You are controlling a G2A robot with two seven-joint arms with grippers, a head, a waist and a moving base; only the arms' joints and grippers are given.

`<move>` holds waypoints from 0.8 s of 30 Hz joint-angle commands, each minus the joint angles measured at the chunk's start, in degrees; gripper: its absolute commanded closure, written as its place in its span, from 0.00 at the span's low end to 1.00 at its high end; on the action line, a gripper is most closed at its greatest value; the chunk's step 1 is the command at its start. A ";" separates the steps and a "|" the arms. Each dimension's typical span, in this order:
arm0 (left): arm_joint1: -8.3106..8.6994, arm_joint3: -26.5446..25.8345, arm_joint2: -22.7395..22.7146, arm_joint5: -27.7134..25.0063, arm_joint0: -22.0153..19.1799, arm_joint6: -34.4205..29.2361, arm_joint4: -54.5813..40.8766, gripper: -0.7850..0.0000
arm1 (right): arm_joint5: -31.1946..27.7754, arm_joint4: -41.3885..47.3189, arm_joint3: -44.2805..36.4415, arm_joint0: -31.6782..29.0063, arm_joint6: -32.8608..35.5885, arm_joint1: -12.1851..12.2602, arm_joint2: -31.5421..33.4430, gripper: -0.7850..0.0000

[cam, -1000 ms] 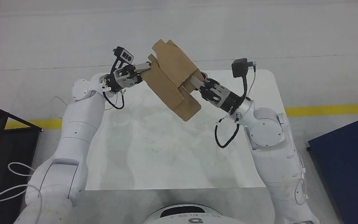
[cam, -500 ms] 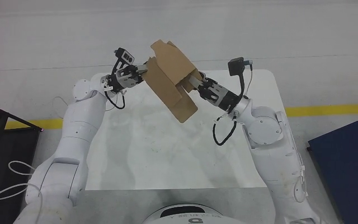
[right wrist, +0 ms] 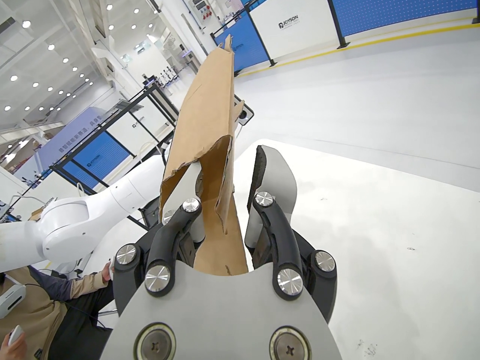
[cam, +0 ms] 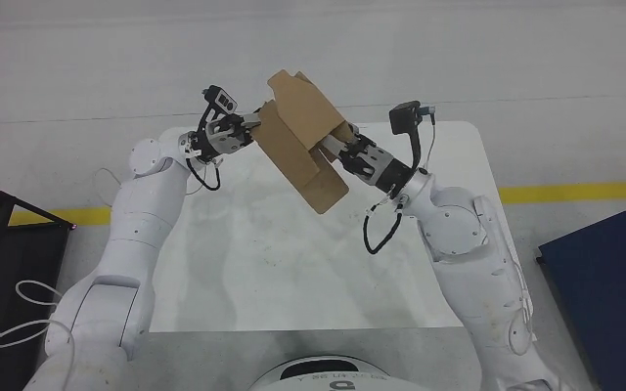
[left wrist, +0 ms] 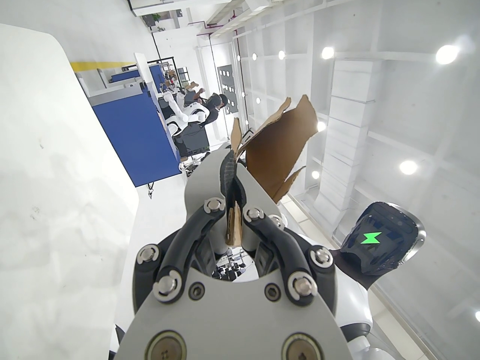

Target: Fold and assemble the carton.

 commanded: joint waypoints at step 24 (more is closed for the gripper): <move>-0.52 3.58 1.51 4.07 -0.91 0.73 -0.79 1.00 | 11.58 -23.28 1.62 0.87 -15.68 -0.65 -6.28 0.00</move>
